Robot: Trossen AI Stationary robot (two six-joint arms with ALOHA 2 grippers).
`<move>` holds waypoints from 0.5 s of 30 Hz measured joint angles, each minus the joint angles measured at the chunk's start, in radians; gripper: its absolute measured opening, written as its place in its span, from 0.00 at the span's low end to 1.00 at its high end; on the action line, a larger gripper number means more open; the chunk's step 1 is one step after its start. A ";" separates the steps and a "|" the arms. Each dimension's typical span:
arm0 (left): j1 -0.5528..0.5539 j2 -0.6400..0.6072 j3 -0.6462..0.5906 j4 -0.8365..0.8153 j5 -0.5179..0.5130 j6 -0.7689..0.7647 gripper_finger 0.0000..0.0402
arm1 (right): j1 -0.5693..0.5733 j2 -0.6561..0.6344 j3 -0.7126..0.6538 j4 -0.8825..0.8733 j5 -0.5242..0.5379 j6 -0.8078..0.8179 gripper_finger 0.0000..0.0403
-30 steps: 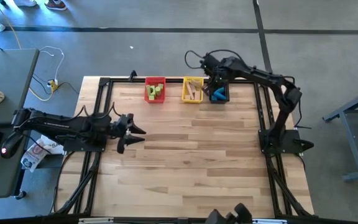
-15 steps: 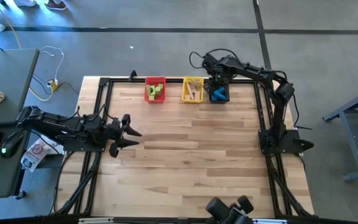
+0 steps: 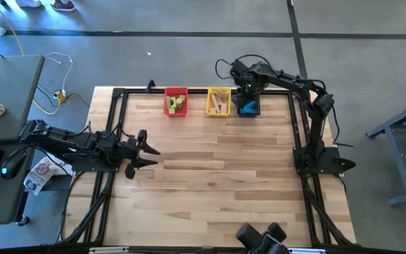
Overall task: Sort & place blocks by color
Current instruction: Return to home position
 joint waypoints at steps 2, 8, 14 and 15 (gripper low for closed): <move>0.001 -0.006 0.000 0.000 0.000 0.000 0.41 | 0.000 -0.008 0.001 -0.023 -0.065 -0.020 0.54; 0.001 -0.041 0.000 0.000 -0.006 0.045 0.41 | 0.066 -0.080 -0.001 -0.009 -0.176 -0.090 0.54; 0.002 -0.072 0.000 -0.001 -0.053 0.078 0.41 | 0.183 -0.174 -0.001 0.061 -0.196 -0.139 0.54; 0.002 -0.075 0.000 -0.001 -0.052 0.079 0.41 | 0.206 -0.187 -0.001 0.073 -0.201 -0.151 0.54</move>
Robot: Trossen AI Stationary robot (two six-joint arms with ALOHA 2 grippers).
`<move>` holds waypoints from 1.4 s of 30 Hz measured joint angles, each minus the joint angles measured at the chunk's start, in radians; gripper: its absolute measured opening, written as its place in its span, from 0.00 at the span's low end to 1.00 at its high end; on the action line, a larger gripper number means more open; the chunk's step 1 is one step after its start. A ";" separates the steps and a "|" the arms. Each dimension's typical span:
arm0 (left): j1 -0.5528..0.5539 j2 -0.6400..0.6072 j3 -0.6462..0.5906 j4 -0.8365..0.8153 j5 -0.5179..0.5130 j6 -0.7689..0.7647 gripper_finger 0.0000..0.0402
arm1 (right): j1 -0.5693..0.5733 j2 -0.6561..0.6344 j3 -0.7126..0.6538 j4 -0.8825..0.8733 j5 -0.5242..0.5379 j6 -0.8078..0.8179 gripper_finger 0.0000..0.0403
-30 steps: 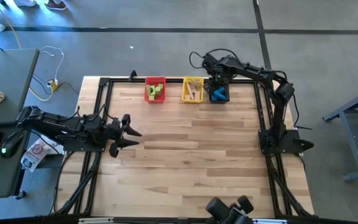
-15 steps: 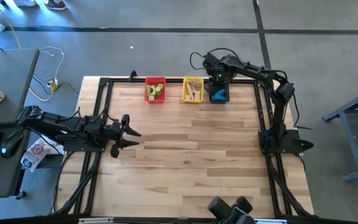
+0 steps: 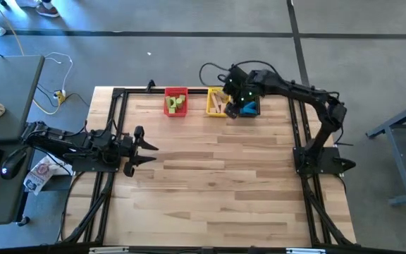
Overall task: Sort & place blocks by color
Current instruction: Return to home position
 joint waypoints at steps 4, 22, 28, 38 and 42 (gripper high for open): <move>0.000 -0.003 0.000 0.000 0.000 -0.001 0.41 | 0.088 -0.046 0.000 0.035 -0.006 -0.028 0.54; 0.000 -0.003 0.000 0.000 0.004 -0.011 0.41 | 0.264 -0.077 -0.028 0.098 -0.005 -0.072 0.54; 0.000 -0.002 0.000 -0.001 0.004 -0.011 0.41 | 0.264 -0.143 -0.281 0.268 -0.036 -0.027 0.54; 0.000 -0.002 0.000 -0.003 0.005 -0.011 0.41 | 0.266 -0.442 -0.710 0.653 -0.057 0.052 0.54; 0.000 -0.002 0.000 -0.003 0.004 -0.011 0.41 | 0.267 -0.595 -0.857 0.841 -0.097 0.064 0.54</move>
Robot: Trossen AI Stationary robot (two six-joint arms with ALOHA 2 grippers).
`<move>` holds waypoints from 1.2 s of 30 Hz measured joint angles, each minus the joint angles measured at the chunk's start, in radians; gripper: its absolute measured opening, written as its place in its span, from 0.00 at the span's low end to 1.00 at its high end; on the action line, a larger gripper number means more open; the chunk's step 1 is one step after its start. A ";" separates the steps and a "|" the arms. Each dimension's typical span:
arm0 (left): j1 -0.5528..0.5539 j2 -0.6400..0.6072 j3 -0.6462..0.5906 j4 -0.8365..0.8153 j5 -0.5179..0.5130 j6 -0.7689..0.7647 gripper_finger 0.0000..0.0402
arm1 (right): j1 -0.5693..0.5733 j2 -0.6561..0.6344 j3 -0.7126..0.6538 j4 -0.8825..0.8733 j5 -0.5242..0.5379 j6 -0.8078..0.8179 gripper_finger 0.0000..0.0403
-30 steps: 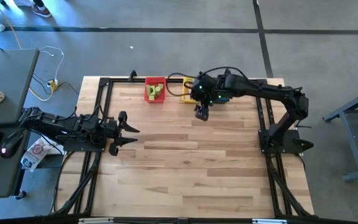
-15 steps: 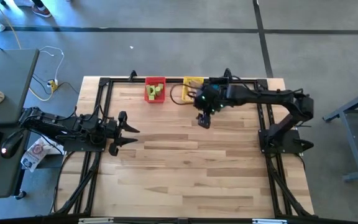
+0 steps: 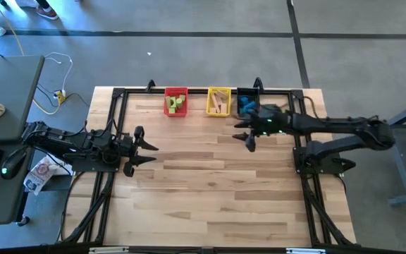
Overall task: Sort & place blocks by color
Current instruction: Return to home position
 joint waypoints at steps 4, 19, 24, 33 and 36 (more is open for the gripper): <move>0.000 0.000 0.000 0.000 0.000 0.000 0.41 | 0.001 -0.149 -0.138 0.190 -0.036 0.017 0.54; 0.000 0.000 0.000 0.000 0.000 0.000 0.41 | 0.054 -0.571 -0.466 0.361 0.003 0.100 0.54; 0.000 0.000 0.000 0.000 0.000 0.000 0.41 | 0.091 -0.709 -0.563 0.400 0.084 0.103 0.54; 0.000 0.000 0.000 0.000 0.000 0.000 0.41 | 0.102 -0.905 -0.658 0.390 0.085 0.110 0.54; 0.000 0.000 0.000 0.000 0.000 0.000 0.41 | 0.102 -0.942 -0.691 0.384 0.084 0.093 0.54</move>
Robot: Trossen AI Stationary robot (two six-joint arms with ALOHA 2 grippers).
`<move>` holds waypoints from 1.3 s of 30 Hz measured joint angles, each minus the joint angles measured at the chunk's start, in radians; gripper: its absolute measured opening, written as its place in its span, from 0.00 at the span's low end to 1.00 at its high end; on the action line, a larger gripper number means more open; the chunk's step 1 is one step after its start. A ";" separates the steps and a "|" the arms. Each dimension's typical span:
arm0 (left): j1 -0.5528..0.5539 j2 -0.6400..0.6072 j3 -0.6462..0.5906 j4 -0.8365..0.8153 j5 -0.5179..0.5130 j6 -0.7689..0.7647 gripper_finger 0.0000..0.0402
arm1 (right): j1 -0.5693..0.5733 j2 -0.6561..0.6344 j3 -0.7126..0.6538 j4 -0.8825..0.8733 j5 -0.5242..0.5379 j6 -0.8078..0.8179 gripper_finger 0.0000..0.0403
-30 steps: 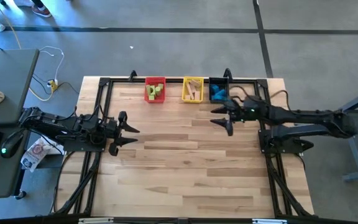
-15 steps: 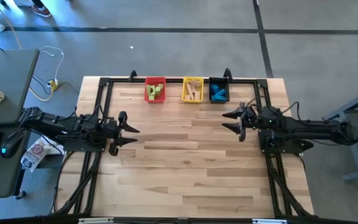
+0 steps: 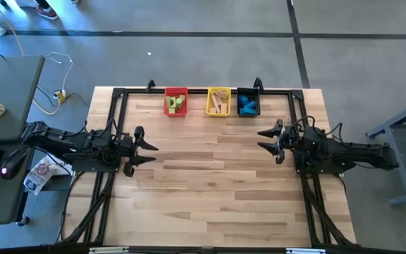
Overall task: Sort & place blocks by color
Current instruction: Return to home position
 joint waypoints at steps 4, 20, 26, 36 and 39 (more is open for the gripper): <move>0.000 0.000 0.000 0.000 0.000 0.000 0.41 | 0.000 -0.025 0.000 -0.071 0.043 -0.004 0.54; 0.000 0.000 0.000 0.000 0.000 0.000 0.41 | 0.000 -0.027 0.000 -0.159 0.123 -0.028 0.54; 0.000 0.000 0.000 0.000 0.000 0.000 0.41 | 0.000 -0.026 0.000 -0.190 0.100 -0.027 0.54; 0.000 0.000 0.000 0.000 0.000 0.000 0.41 | 0.000 -0.026 0.000 -0.197 0.113 -0.027 0.54; 0.000 0.000 0.000 0.000 0.000 0.000 0.41 | 0.000 -0.026 0.000 -0.197 0.114 -0.027 0.54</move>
